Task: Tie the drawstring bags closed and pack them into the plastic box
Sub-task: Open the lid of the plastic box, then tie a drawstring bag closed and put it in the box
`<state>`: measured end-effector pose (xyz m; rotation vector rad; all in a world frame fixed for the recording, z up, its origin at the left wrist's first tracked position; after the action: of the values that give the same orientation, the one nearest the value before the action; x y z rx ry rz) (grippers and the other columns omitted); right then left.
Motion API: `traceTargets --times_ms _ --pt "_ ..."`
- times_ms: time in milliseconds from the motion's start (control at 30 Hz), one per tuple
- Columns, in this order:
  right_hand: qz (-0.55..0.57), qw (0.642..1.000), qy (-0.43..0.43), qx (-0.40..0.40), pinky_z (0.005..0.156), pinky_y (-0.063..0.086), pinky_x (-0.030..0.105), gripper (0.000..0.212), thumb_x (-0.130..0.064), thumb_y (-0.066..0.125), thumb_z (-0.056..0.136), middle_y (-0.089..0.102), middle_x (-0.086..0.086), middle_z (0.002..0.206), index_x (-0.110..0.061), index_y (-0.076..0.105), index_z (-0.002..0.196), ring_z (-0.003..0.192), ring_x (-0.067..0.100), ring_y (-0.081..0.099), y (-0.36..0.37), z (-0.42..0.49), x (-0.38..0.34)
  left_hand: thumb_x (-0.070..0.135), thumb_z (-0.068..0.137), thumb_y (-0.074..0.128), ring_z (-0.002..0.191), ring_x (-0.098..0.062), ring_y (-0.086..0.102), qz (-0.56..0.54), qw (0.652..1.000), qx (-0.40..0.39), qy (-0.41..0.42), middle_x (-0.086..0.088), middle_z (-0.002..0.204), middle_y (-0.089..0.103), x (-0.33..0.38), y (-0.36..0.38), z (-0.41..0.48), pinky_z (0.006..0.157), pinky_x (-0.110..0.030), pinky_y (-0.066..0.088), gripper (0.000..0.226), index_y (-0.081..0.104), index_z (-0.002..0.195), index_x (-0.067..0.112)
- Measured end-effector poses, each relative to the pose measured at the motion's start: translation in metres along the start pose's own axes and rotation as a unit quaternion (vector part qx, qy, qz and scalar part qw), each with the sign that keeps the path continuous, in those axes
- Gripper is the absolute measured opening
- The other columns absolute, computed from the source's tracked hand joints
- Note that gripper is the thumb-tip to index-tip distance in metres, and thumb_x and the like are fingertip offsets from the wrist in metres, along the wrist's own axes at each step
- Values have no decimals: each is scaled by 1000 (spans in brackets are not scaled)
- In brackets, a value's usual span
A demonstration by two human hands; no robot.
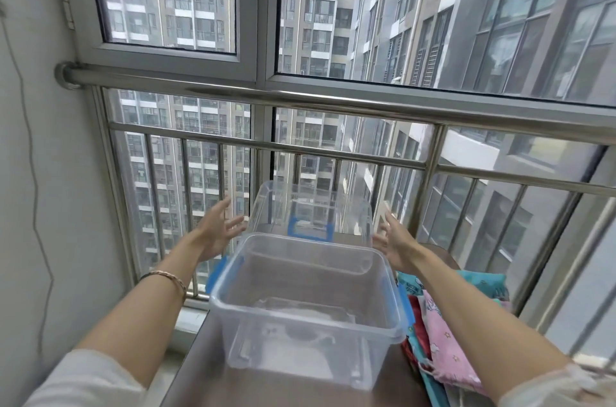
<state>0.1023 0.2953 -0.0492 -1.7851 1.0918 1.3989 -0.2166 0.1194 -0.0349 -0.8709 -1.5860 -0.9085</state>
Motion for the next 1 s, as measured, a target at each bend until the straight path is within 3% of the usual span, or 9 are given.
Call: traceTargets --times_ms 100,200,367,533,633,733,800,867,1000 --pt "23 999 49 -8 110 29 50 87 -71 23 93 30 19 154 -9 11 154 137 35 37 -4 4 14 86 76 26 137 -35 37 -21 999 -25 -37 -8 151 34 -23 -9 10 115 -61 3 93 -18 146 43" --pt "60 993 102 -18 78 53 50 91 -75 25 89 34 22 150 -7 20 150 109 37 59 -13 14 36 94 67 21 137 -42 32 -37 995 -30 -90 -10 155 25 -40 -8 7 106 -64 31 103 -17 147 41" --pt "40 990 138 3 99 43 63 108 -86 30 78 54 31 133 -1 36 143 116 48 58 -39 46 80 66 91 -3 146 -30 10 95 990 10 -107 -12 159 8 -59 -9 -1 117 -46 7 77 -10 151 19" --pt "31 990 138 -2 102 40 60 99 -81 16 85 52 35 131 -1 60 124 112 46 55 -31 34 84 44 103 8 143 -35 24 71 993 39 -84 -17 159 7 -62 -8 -7 111 -43 27 55 -15 150 26" --pt "19 990 139 -9 63 56 42 93 -76 17 89 65 22 101 -3 45 140 78 34 68 -30 29 78 56 98 2 143 -34 22 60 994 39 -83 -13 159 9 -55 0 -14 114 -45 21 63 -9 151 25" --pt "53 991 122 15 75 53 46 82 -71 20 93 50 22 128 -14 20 152 98 33 61 -38 19 67 72 89 3 144 -36 21 39 995 33 -86 -17 156 20 -46 -6 -12 114 -52 17 84 3 153 19" --pt "79 991 108 25 103 42 53 78 -70 24 93 39 26 145 -18 23 152 124 39 49 -47 14 61 74 89 12 135 -39 36 -38 996 42 -72 -22 146 39 -34 -11 -10 106 -54 32 86 20 151 15" --pt "81 992 92 39 113 33 51 74 -67 28 94 43 28 142 -12 34 145 131 41 43 -58 5 53 63 96 23 109 -34 57 -37 996 76 -31 -22 116 60 -14 -12 -14 90 -42 47 68 46 128 8" --pt "43 994 48 89 89 52 39 47 -42 35 103 64 22 109 -1 55 113 100 32 61 -77 -29 30 21 98 48 54 -11 40 78 976 181 89 -3 66 51 36 -2 -33 51 -20 33 21 58 85 7"
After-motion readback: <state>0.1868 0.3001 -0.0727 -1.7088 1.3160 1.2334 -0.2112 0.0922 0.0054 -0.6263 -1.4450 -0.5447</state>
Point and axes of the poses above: each hand's wrist, its own z-axis towards the middle knuckle, its own y-axis out of the palm, x = y × z, the point moved 9 cm from there along z, towards the middle knuckle
